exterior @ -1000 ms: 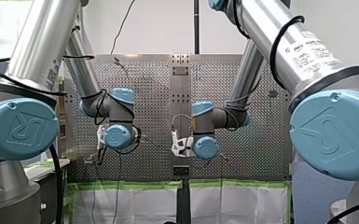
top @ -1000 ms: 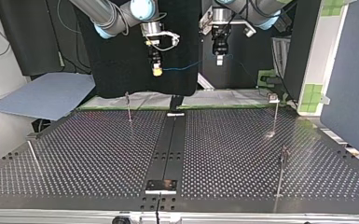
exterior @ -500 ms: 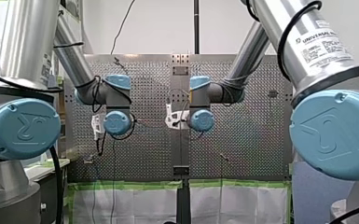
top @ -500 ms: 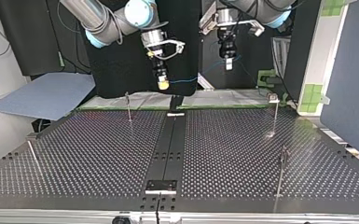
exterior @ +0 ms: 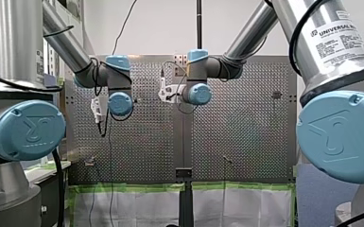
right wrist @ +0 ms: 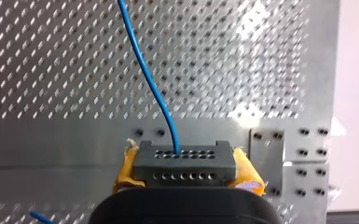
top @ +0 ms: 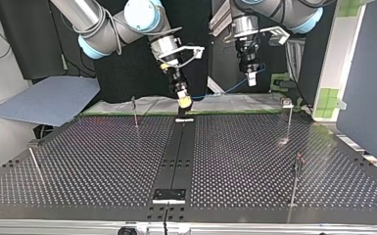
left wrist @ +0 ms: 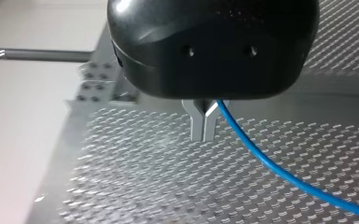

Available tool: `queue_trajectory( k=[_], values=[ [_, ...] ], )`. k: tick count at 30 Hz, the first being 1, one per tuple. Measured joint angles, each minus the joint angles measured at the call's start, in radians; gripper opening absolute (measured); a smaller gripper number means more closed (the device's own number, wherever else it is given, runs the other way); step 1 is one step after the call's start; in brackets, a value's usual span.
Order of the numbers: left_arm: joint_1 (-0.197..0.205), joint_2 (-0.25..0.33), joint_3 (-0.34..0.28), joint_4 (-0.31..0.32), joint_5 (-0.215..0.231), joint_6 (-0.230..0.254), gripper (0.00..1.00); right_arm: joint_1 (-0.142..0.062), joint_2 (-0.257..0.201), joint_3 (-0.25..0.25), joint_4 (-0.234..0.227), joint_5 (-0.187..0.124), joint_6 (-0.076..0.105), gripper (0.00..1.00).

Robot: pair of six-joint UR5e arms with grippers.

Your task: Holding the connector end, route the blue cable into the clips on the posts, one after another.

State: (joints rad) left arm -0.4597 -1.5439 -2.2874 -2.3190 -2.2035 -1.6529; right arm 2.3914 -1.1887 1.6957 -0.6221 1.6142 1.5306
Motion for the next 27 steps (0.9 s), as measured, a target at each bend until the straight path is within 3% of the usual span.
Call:
queue_trajectory(
  k=[5,13,19,27],
  values=[
    [0.016,0.036,0.054,-0.054,-0.01,-0.011,0.0,0.003,-0.001,-0.048,0.048,-0.025,0.007,0.0],
    [0.055,0.05,0.119,-0.138,-0.007,-0.015,0.0,0.005,0.0,-0.107,0.135,-0.082,0.056,0.0],
    [0.114,0.055,0.126,-0.173,0.042,-0.013,0.0,0.005,0.0,-0.154,0.176,-0.12,0.086,0.0],
    [0.197,0.063,0.143,-0.177,0.105,-0.013,0.0,0.006,0.0,-0.209,0.219,-0.132,0.094,0.0]
  ],
)
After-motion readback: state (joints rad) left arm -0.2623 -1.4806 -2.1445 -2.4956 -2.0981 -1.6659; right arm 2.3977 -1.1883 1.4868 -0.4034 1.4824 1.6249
